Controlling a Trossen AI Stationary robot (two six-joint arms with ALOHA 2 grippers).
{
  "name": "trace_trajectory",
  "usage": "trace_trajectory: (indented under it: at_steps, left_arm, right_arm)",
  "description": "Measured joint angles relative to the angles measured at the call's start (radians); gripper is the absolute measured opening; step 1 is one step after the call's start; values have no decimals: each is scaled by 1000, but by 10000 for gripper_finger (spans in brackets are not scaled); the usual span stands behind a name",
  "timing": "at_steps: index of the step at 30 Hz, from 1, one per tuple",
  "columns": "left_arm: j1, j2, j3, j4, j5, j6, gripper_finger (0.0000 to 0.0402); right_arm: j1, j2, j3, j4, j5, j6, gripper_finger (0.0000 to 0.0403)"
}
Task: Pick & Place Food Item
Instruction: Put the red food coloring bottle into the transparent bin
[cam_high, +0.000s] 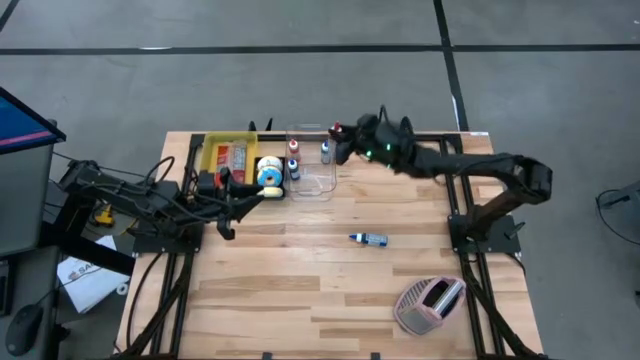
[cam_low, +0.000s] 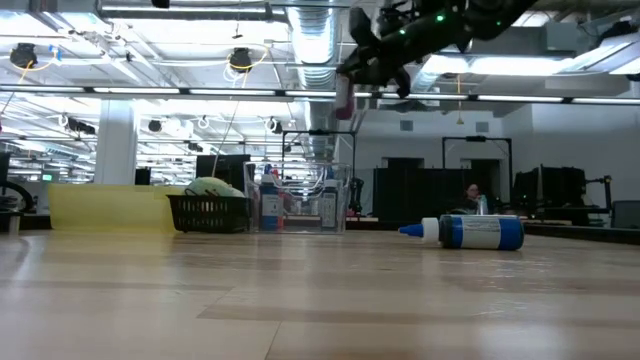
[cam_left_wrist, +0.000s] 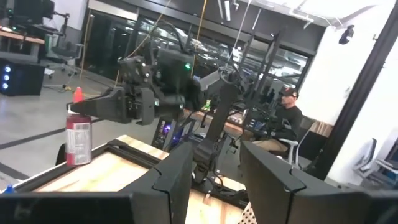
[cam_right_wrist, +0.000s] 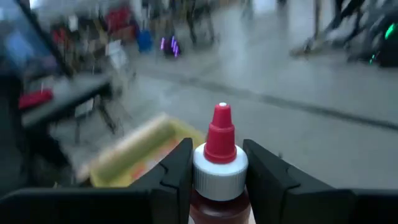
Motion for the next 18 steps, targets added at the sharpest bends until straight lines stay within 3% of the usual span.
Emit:
trace_trajectory:
  at_steps: [3, 7, 18]
  left_arm:
    - [-10, 0, 0, -1, -14, 5, 131]
    - [-26, 0, 0, -5, -15, 10, 131]
    - [-53, 0, 0, -8, -14, 7, 131]
  right_arm:
    - [82, 33, -68, 160, 136, 0, 103]
    - [159, 110, -118, 380, 201, -11, 103]
    - [226, 370, -127, 592, 430, -11, 103]
